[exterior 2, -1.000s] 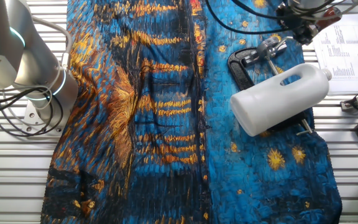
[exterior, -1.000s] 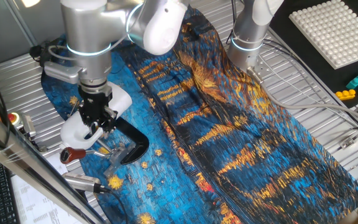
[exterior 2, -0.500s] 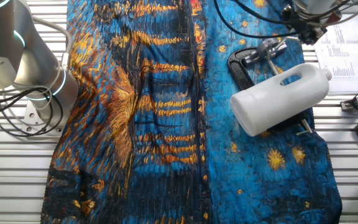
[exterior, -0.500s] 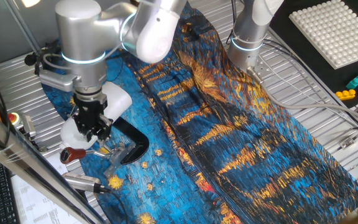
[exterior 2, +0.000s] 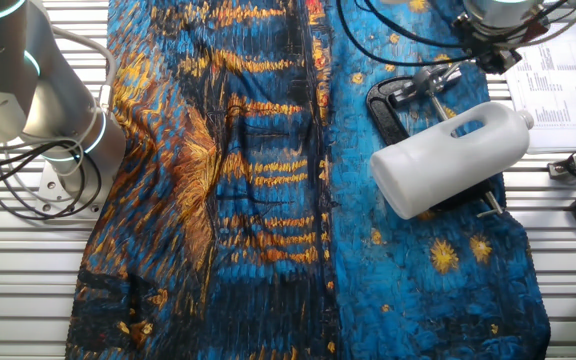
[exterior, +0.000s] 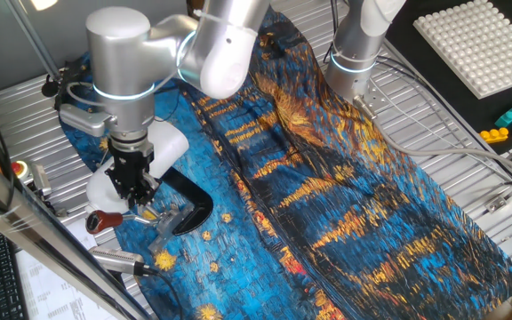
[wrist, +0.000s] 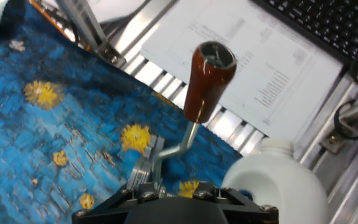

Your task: Push down the lever

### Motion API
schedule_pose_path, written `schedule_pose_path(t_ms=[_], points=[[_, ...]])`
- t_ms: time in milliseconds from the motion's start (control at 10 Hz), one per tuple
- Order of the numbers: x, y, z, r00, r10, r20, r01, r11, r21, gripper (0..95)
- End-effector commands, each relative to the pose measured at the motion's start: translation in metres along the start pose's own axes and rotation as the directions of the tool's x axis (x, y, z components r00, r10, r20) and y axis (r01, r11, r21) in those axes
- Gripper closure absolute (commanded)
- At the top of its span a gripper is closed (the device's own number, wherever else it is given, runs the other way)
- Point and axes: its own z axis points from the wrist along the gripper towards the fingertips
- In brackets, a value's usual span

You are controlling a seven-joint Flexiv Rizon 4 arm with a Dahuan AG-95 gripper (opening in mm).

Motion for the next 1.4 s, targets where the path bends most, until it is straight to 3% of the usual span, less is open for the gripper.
schedule_pose_path(t_ms=[100,600,800,1400], points=[[0.001,0.001,0.000,1.000,0.014,0.020,-0.014,1.000,0.014,57.0],[-0.001,0.007,0.002,0.997,0.073,0.029,-0.074,0.997,0.028,57.0],[-0.001,0.007,0.002,0.992,0.108,0.067,-0.111,0.993,0.038,57.0],[-0.006,0.006,0.010,0.986,0.141,0.090,-0.146,0.988,0.049,57.0]])
